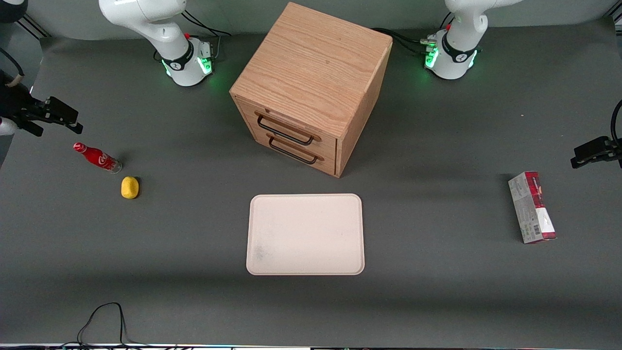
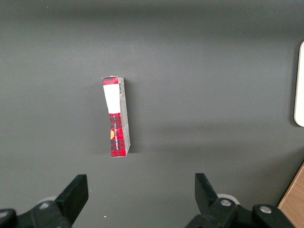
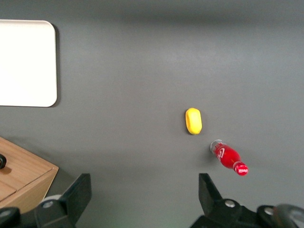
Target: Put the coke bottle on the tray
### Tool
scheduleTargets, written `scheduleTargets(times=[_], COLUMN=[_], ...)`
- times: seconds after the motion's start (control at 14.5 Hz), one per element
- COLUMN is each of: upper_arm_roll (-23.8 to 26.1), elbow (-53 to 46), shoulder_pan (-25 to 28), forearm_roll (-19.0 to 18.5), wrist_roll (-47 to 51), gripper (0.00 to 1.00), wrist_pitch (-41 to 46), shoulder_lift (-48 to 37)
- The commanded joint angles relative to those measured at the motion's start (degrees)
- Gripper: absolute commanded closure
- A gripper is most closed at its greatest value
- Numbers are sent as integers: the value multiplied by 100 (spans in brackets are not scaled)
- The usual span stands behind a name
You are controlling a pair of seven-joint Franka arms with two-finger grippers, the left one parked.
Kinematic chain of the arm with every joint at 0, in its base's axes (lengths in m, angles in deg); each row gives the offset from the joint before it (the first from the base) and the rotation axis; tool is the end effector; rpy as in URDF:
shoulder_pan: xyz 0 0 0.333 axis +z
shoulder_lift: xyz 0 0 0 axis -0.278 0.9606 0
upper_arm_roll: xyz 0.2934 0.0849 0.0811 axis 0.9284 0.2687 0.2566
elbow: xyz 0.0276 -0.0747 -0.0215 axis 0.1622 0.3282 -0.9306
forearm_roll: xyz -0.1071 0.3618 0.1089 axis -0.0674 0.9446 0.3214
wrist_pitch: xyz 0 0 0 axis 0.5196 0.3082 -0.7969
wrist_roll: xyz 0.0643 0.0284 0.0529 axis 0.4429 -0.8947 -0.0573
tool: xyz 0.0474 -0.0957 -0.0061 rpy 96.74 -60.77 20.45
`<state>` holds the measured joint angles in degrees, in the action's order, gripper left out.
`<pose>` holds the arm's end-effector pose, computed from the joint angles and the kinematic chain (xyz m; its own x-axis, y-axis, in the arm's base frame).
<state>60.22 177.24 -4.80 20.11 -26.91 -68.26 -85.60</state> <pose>0.5036 -0.0383 0.6169 0.9993 0.0096 0.0354 0.0100 -0.9999 -0.0091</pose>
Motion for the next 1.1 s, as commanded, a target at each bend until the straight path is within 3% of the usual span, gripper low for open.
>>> scheduleTargets(times=[0.0, 0.21, 0.41, 0.69, 0.83, 1.03], upper_arm_roll=[5, -144, -669, -1830, -2357, -2684], elbow=[-311, -232, 320, 2269, 2737, 3519], shoulder_pan=[8, -18, -19, -27, -27, -36], forearm_roll=[86, 104, -291, -809, -819, -810], wrist_roll=[134, -67, -733, -2192, -2711, -2889], gripper=[0, 0, 0, 0, 0, 0], wrist_pitch=[284, 372, 145, -1881, -2516, -3553], shoulder_lift=[194, 229, 63, -622, -545, -439])
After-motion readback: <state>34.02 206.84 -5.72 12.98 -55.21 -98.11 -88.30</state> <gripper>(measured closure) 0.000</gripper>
